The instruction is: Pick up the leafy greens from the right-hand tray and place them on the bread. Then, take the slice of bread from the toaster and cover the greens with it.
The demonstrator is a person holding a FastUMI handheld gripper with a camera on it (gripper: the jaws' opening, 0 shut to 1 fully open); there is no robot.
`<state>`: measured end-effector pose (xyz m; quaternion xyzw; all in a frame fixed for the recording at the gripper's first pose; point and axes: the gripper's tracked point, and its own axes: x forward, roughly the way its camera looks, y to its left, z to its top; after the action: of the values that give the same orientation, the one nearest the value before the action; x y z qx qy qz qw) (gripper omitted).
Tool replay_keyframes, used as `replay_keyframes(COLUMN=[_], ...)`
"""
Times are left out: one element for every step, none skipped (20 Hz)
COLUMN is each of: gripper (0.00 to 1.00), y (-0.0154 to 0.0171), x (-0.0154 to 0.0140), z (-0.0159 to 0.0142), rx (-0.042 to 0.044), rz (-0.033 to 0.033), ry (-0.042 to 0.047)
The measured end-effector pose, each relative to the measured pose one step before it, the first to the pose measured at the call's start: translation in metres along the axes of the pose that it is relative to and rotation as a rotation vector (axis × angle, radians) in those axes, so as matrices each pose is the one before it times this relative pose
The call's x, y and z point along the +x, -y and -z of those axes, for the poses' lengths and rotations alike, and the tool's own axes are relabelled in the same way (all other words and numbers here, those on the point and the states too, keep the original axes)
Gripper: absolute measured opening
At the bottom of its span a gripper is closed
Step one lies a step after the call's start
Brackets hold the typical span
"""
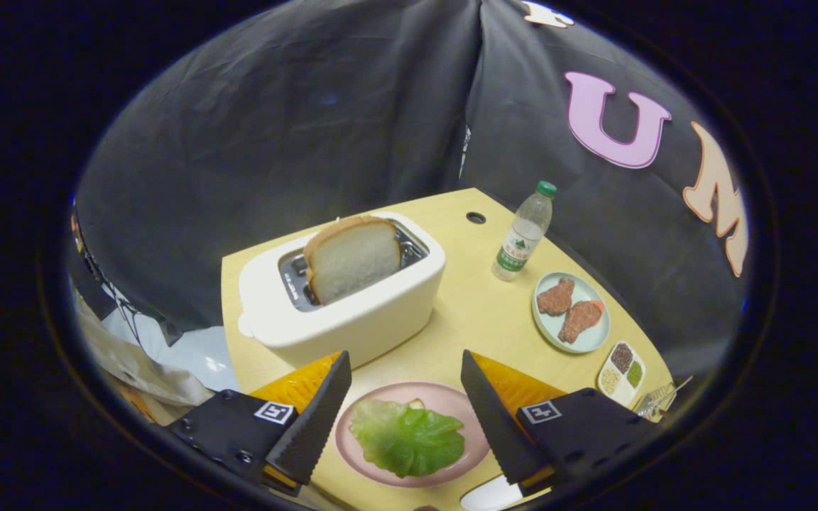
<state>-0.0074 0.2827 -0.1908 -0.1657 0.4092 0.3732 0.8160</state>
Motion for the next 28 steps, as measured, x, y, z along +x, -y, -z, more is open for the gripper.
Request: replay_keyframes(gripper=[1.00, 1.00, 1.00, 1.00, 1.00, 1.00, 1.00, 1.00, 1.00, 0.99, 1.00, 1.00, 1.00, 1.00, 1.00, 1.00, 0.93, 0.85, 0.78, 0.71, 0.64, 0.56, 0.49, 0.42, 0.35, 0.27, 0.24, 0.21], y=[-0.00534, -0.00550, -0.00467, -0.00582, -0.00671, -0.00608, -0.00481, -0.00351, -0.00150, -0.00388, -0.00205, 0.00155, 0.00302, 0.00343, 0.00257, 0.00054, -0.00018, -0.00201, -0.00171, -0.00007, 0.00029, -0.00185, 0.00025, 0.00259, -0.00060, -0.00056, -0.00110, -0.00084], x=[0.00242, 0.00155, 0.00254, 0.00268, 0.00369, 0.00456, 0.00527, 0.00522, 0.00339, 0.00823, 0.00583, 0.00402, 0.00792, 0.00598, 0.00416, 0.00627, 0.00422, 0.00332, 0.00334, 0.00032, 0.00059, 0.00070, -0.00122, -0.00285, -0.00187, -0.00265, -0.00184, -0.00643], z=[-0.00918, -0.01270, -0.00983, -0.01055, -0.00844, -0.00756, -0.00705, -0.00605, -0.00335, -0.00408, -0.00179, -0.00159, 0.00103, 0.00211, 0.00197, 0.00294, 0.00314, 0.00300, 0.00282, 0.00283, 0.00247, 0.00433, 0.00067, 0.00168, 0.00294, 0.00138, 0.00010, -0.00030], rx=[0.00629, 0.00653, 0.00643, 0.00633, 0.00633, 0.00634, 0.00733, 0.00877, 0.01108, 0.01232, 0.01192, 0.01075, 0.01775, 0.02305, 0.02553, 0.02668, 0.02235, 0.01191, 0.00265, -0.01114, -0.01207, -0.00821, -0.00770, -0.00636, 0.00693, 0.00899, 0.04900, 0.02090], rz=[-0.01155, -0.00967, -0.00884, -0.01226, -0.01510, -0.01703, -0.01257, -0.00504, -0.00623, -0.00418, 0.00801, 0.01245, 0.01981, 0.01992, 0.01693, 0.00832, 0.00275, -0.00147, 0.00261, 0.00648, 0.00186, 0.00543, 0.00789, 0.01451, -0.00532, -0.00911, -0.01454, -0.01151], ry=[0.00638, 0.00931, 0.01025, 0.01104, 0.00853, 0.00556, 0.00533, 0.00578, 0.00352, -0.00275, -0.00796, -0.00846, -0.01097, -0.01598, -0.01843, -0.01630, -0.01622, -0.01692, -0.01166, -0.01170, -0.00856, -0.00442, -0.00064, -0.00218, -0.01045, -0.00194, 0.01134, 0.00223])
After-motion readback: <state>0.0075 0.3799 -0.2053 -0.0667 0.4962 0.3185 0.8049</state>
